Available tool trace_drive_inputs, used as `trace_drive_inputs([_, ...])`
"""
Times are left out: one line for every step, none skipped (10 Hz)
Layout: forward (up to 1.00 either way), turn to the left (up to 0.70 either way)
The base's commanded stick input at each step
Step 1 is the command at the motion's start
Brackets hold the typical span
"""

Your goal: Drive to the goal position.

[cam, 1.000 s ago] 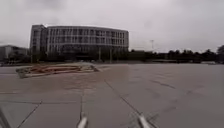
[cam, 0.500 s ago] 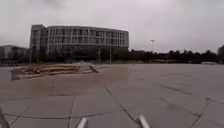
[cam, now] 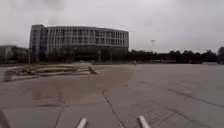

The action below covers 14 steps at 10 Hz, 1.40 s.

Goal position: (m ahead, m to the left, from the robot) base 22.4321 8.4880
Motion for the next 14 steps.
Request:
trace_drive_inputs([1.00, -0.02])
trace_drive_inputs([1.00, -0.02])
trace_drive_inputs([1.00, -0.02])
trace_drive_inputs([1.00, -0.02])
trace_drive_inputs([1.00, -0.02])
trace_drive_inputs([1.00, -0.02])
trace_drive_inputs([1.00, -0.02])
trace_drive_inputs([1.00, -0.02])
trace_drive_inputs([1.00, -0.02])
trace_drive_inputs([1.00, -0.02])
trace_drive_inputs([1.00, -0.02])
trace_drive_inputs([1.00, -0.02])
trace_drive_inputs([1.00, -0.02])
trace_drive_inputs([1.00, 0.19])
